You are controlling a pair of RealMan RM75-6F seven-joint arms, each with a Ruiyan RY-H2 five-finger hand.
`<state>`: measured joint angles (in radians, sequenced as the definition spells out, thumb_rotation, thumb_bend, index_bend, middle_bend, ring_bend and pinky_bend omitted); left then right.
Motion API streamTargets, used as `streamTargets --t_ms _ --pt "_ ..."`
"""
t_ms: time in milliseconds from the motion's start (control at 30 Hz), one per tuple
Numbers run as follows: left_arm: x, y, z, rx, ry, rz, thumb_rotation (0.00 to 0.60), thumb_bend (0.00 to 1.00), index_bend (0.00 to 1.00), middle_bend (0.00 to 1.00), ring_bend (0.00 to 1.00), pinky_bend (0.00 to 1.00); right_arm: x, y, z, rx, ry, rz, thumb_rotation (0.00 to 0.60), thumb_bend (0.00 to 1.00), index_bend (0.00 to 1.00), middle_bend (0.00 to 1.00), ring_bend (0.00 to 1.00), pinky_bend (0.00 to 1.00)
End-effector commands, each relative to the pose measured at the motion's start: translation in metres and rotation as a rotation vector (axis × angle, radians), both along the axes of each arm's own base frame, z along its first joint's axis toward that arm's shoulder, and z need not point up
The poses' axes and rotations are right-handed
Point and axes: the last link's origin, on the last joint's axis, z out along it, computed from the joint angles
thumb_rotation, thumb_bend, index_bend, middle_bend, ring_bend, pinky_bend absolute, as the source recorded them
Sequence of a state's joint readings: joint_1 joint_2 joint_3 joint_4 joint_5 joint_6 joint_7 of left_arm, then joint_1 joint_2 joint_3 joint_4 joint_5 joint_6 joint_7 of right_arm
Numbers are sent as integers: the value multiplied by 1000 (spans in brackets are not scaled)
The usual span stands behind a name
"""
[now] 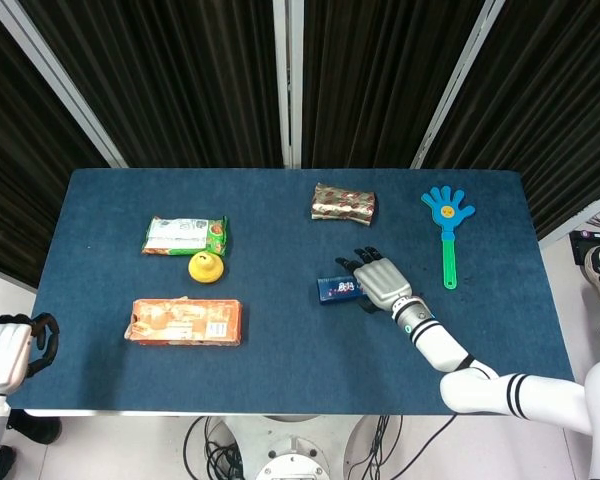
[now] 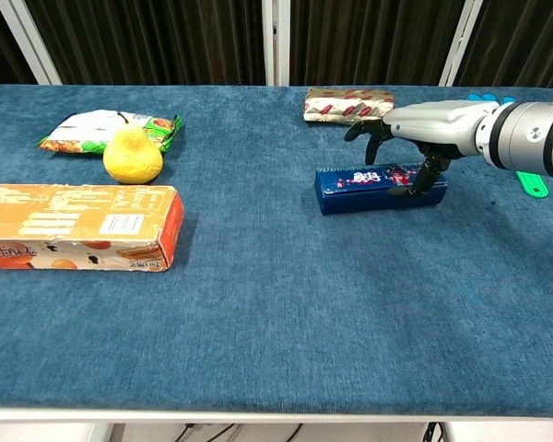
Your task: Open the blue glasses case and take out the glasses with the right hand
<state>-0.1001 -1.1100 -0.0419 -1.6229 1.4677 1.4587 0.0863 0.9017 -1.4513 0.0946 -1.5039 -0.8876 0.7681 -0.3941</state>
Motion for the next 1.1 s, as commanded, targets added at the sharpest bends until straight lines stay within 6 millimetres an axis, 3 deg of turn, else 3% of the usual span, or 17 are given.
streamTargets --t_ms 33,767,900,1100 --pt "0 0 0 0 0 0 600 359 707 686 522 476 0 0 0 2 2 0 600 374 95 243 0 0" --pt "0 0 0 -2 -5 0 600 359 707 686 522 476 1 -1 -6 3 7 4 600 429 135 263 0 0" --pt "0 0 0 -3 -6 0 600 359 708 686 522 475 1 -1 -6 2 8 4 600 501 151 270 0 0" --pt "0 0 1 -3 -7 0 600 359 708 686 522 476 -2 0 -4 28 9 -21 600 783 171 281 0 0"
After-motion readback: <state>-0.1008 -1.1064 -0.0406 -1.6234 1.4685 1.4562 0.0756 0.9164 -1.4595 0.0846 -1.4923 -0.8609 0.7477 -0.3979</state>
